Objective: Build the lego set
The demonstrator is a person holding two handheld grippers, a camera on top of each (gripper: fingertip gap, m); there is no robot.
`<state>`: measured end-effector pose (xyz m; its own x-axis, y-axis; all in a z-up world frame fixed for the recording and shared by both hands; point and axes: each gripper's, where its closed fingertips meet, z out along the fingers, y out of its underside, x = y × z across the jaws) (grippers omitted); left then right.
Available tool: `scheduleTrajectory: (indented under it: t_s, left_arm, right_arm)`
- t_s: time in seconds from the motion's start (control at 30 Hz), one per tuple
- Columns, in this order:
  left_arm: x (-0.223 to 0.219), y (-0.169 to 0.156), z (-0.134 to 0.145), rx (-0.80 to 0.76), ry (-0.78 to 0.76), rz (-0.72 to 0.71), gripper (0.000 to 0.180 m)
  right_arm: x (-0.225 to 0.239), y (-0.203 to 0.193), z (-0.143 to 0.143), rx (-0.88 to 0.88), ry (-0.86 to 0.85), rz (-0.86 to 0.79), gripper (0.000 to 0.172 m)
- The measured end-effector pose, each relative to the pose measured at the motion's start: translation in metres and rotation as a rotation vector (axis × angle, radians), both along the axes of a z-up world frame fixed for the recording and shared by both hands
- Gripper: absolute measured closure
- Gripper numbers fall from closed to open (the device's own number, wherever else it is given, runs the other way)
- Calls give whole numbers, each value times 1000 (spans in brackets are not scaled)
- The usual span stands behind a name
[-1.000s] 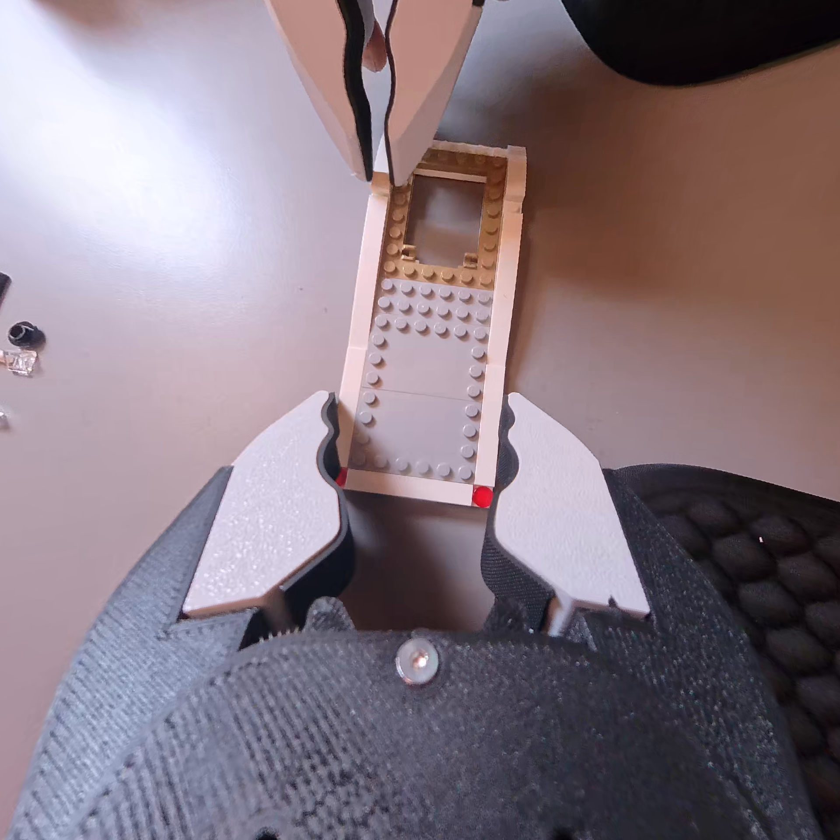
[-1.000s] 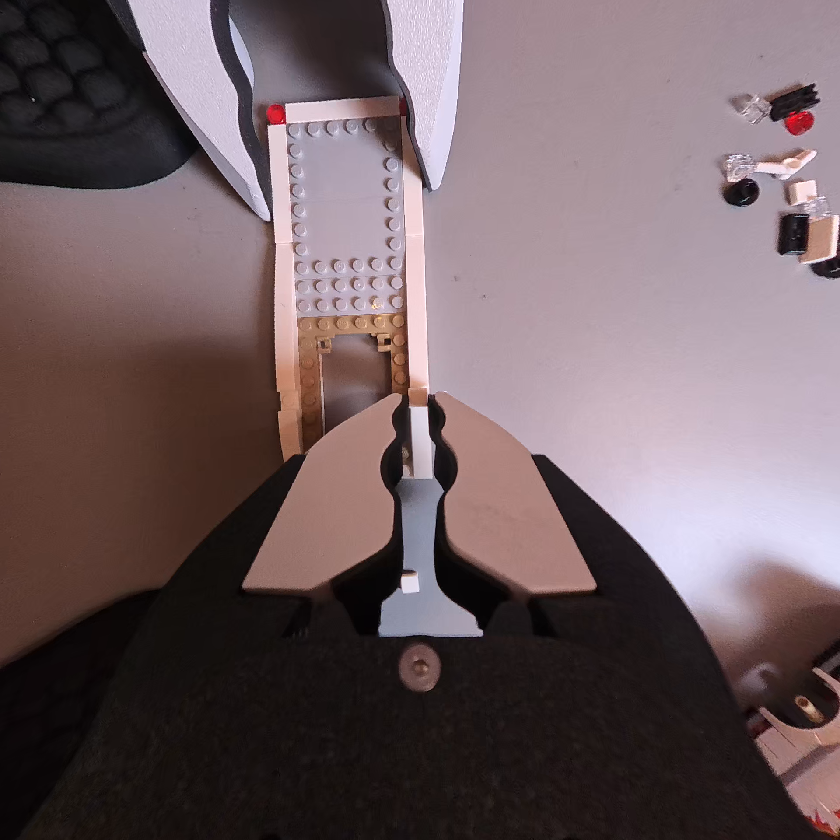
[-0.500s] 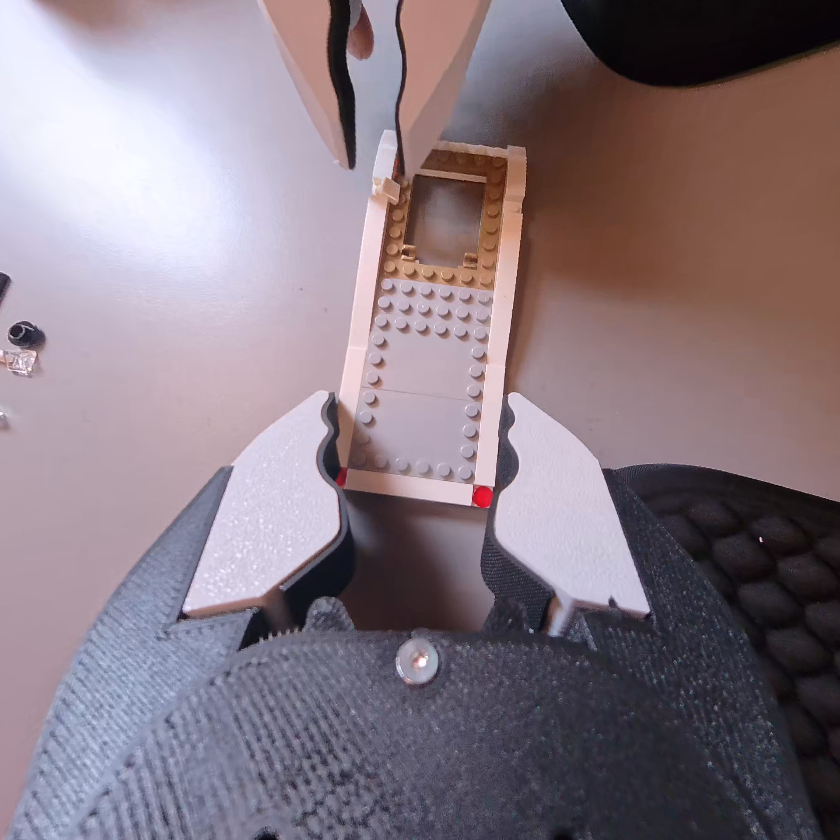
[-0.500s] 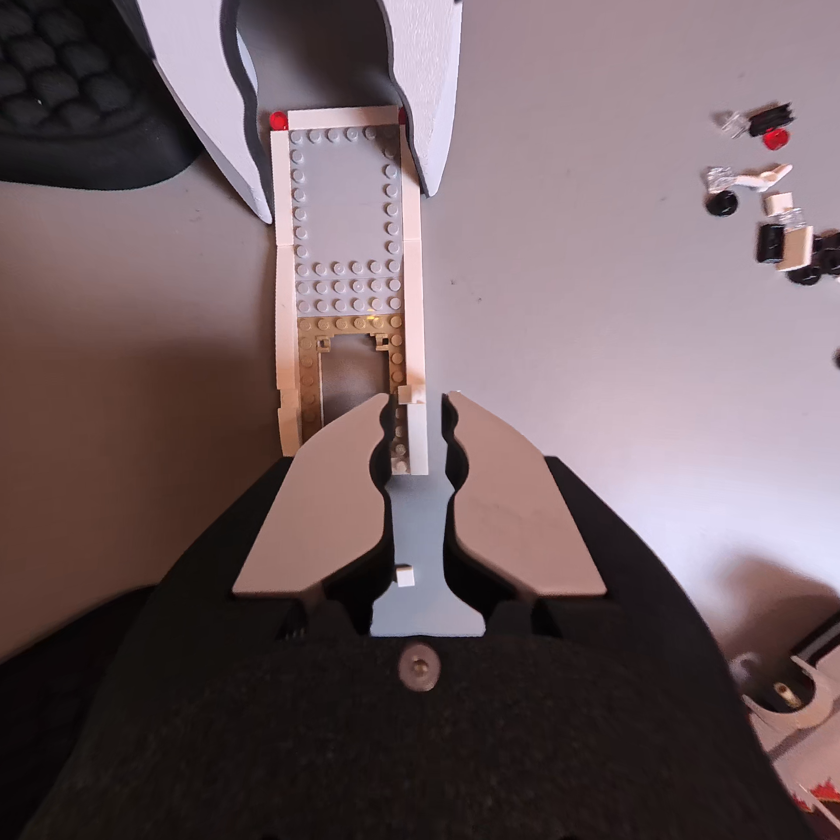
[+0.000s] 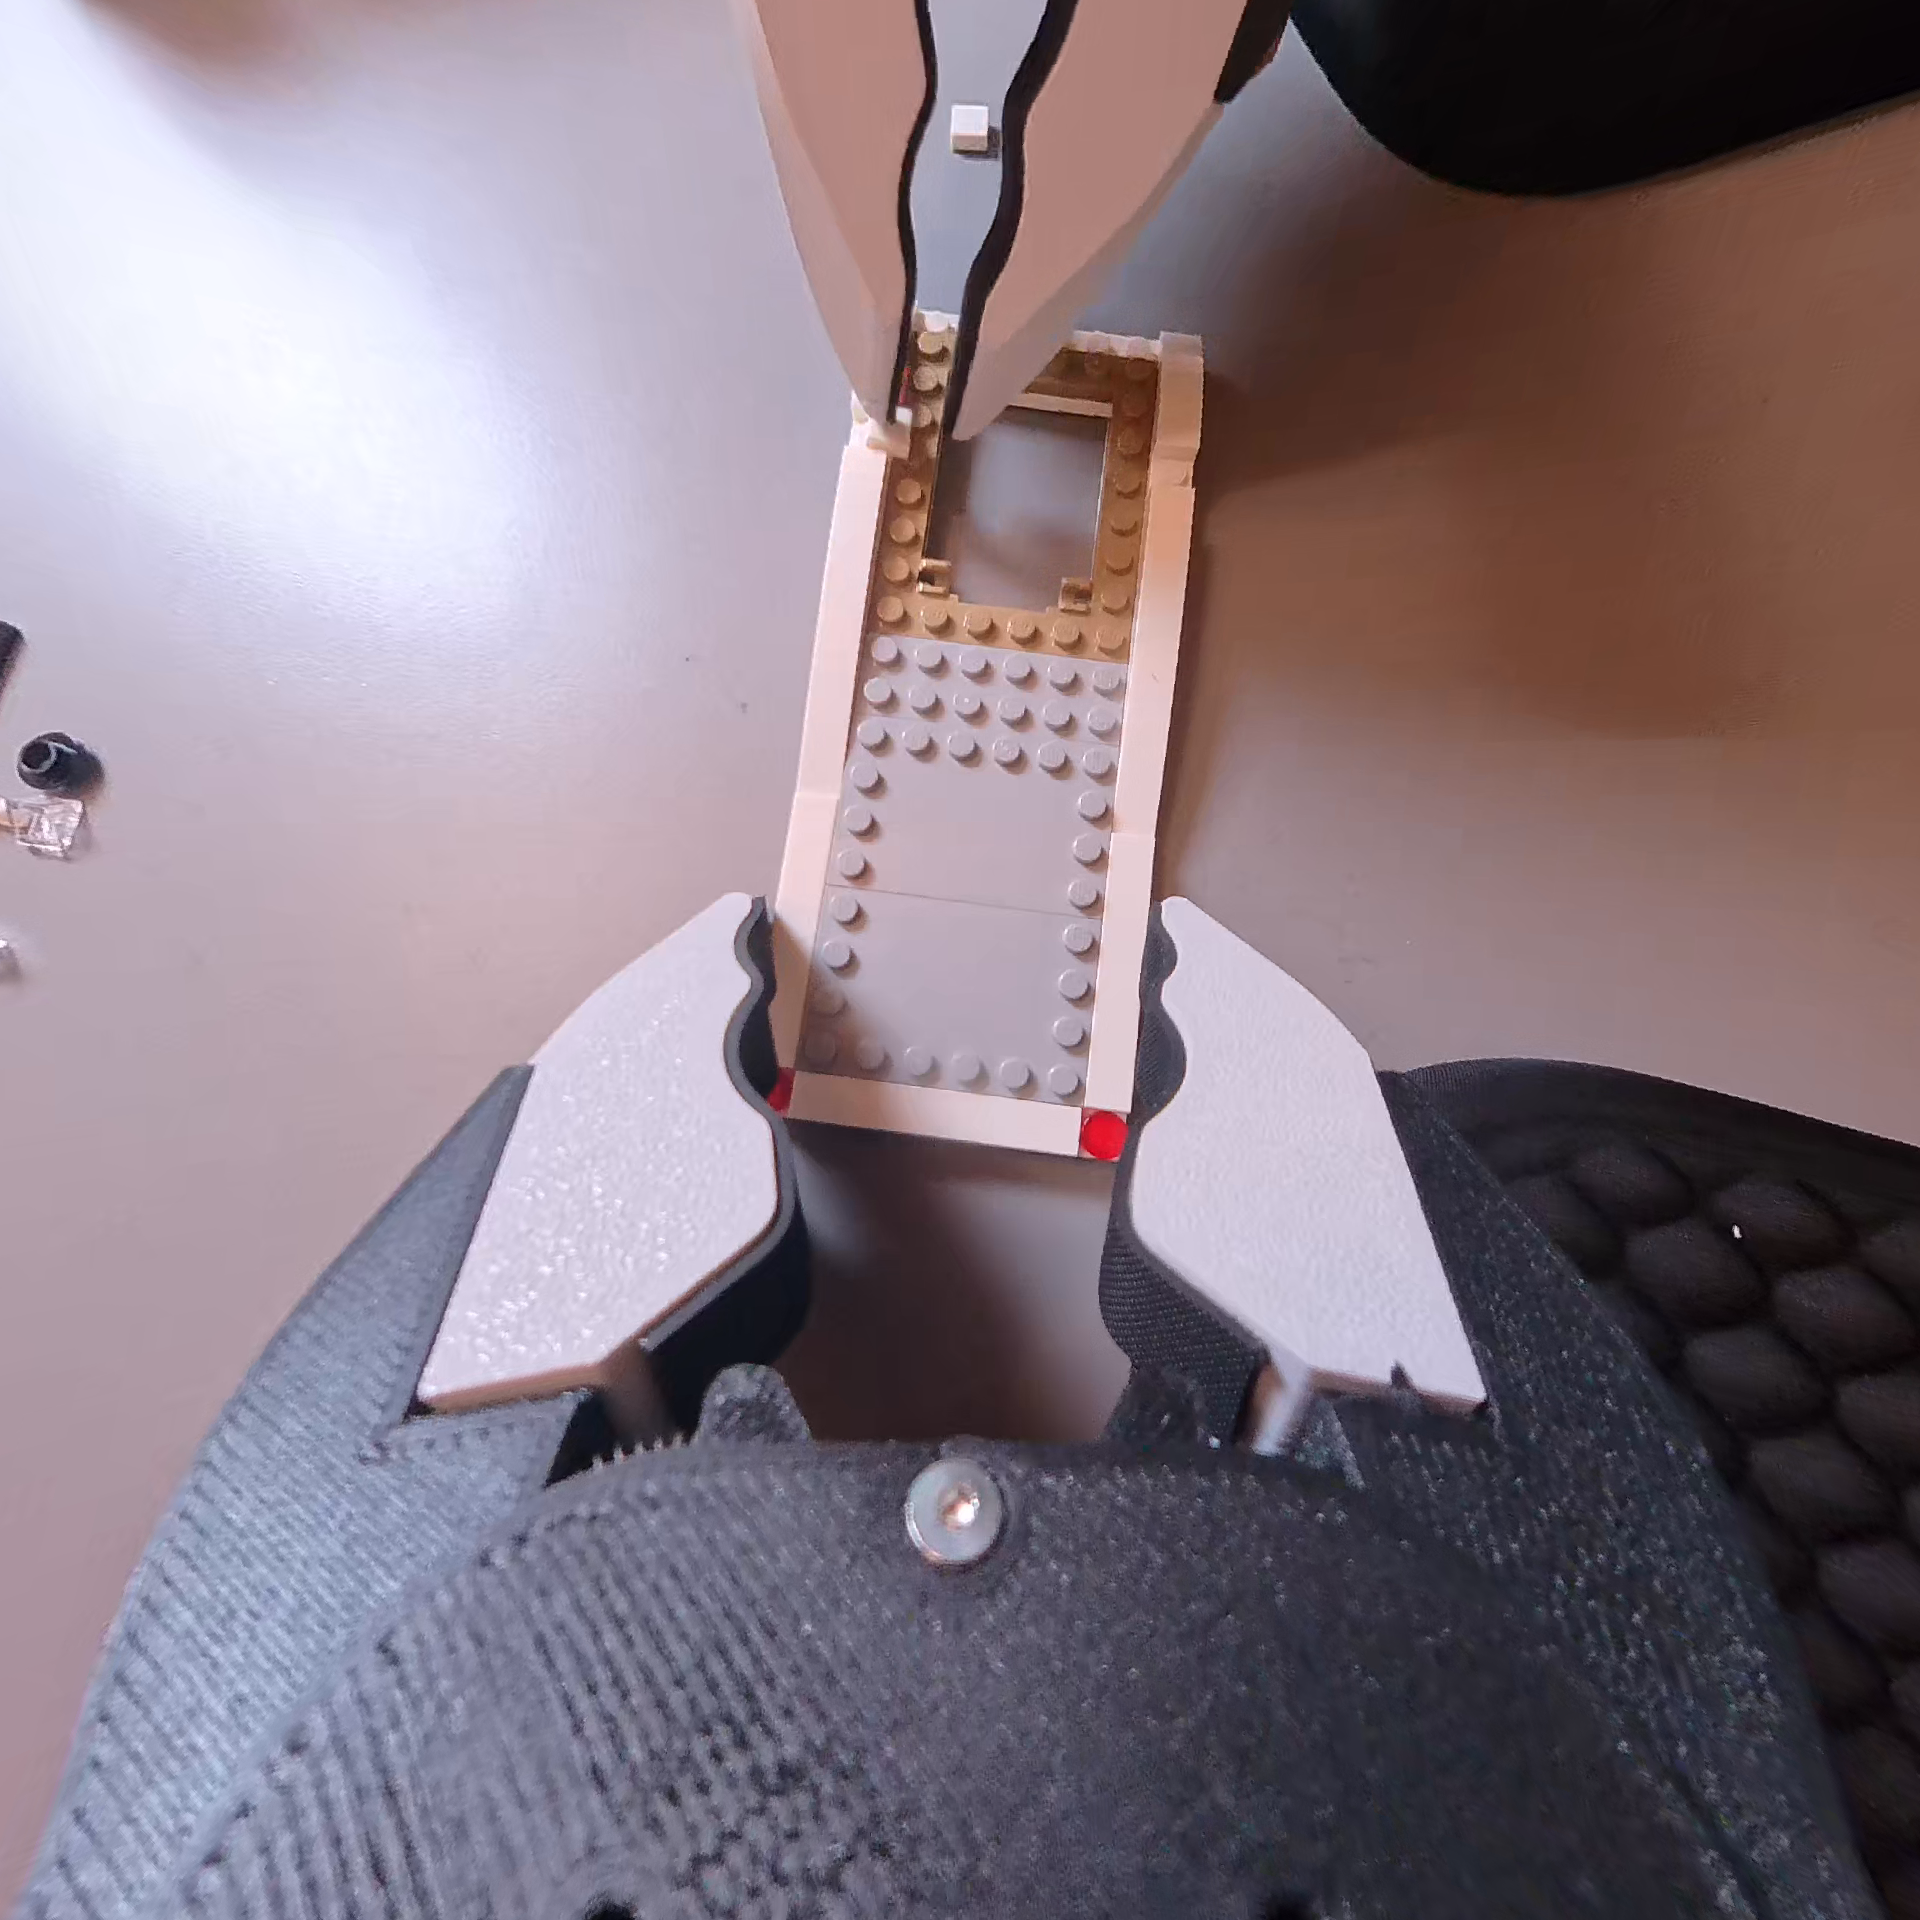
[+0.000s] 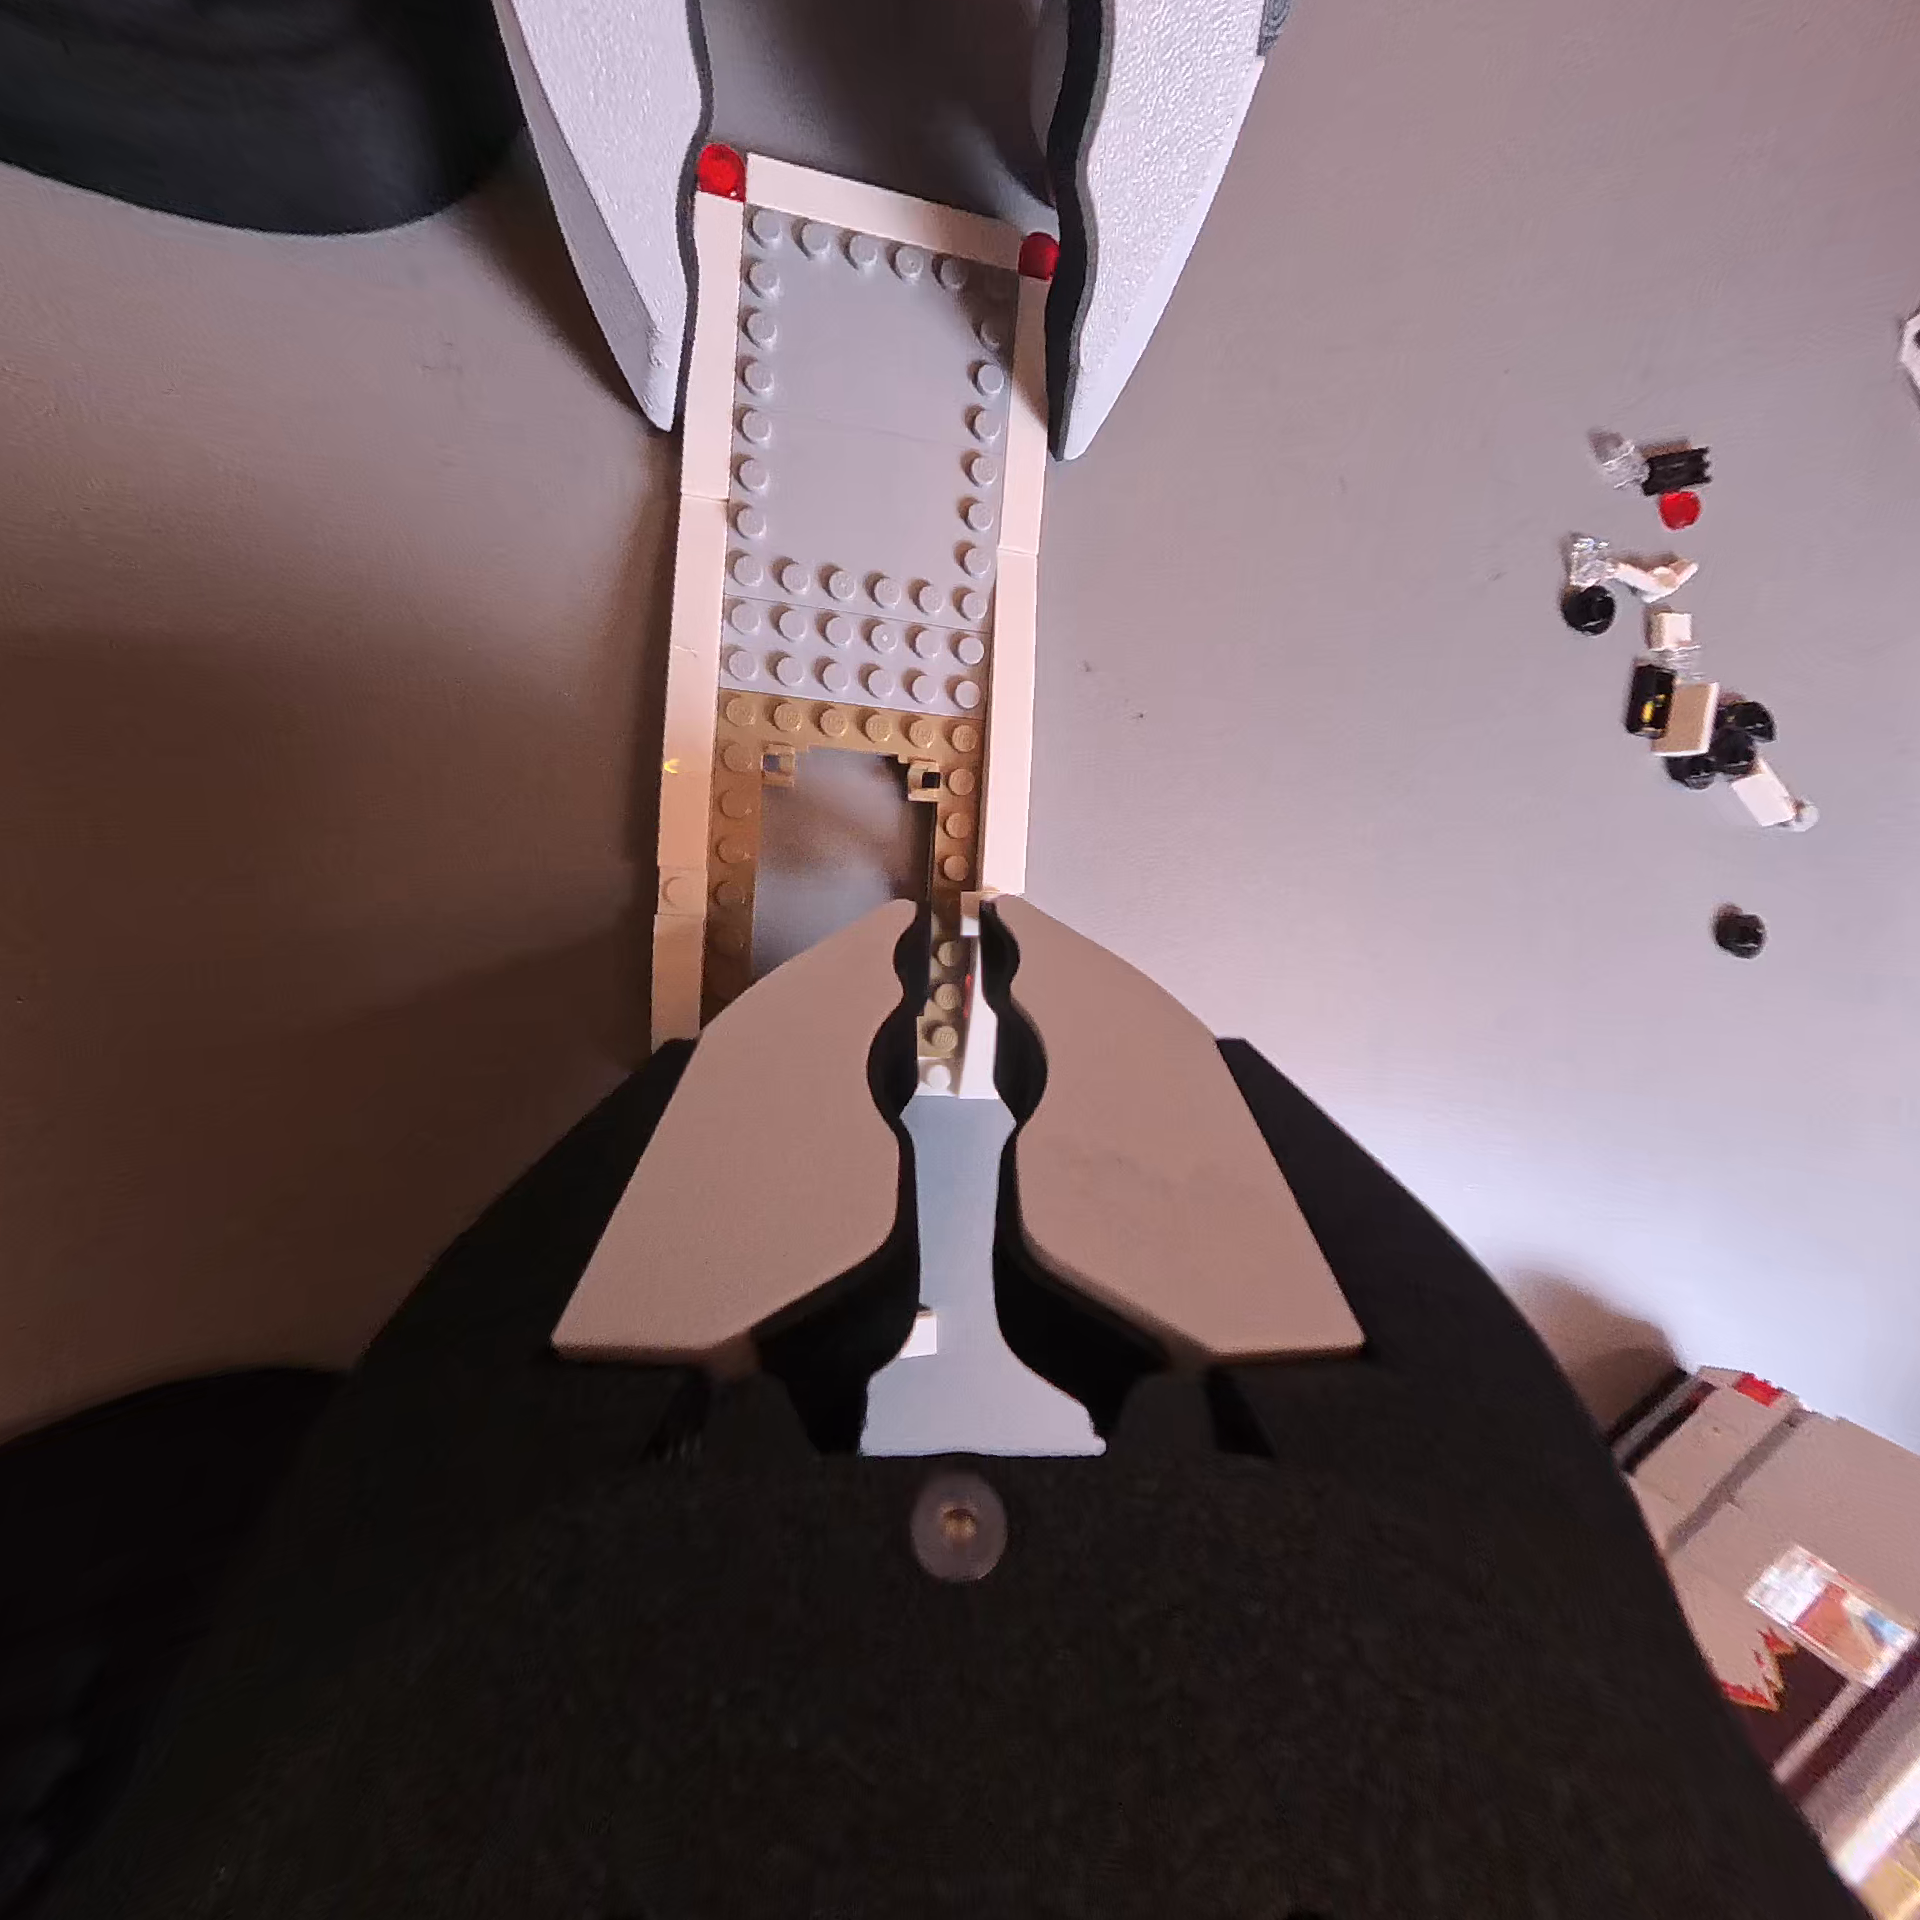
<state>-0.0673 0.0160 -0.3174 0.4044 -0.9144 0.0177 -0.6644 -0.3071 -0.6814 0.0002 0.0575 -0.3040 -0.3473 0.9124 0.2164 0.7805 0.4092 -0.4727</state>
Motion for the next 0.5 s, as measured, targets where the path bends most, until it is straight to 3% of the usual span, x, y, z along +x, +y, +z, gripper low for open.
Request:
scheduleTrajectory:
  t_s: [0.5]
  left_arm:
    - [0,0,0,0,1,1,112]
  right_arm:
    - [-2,6,0,9,-5,-25,169]
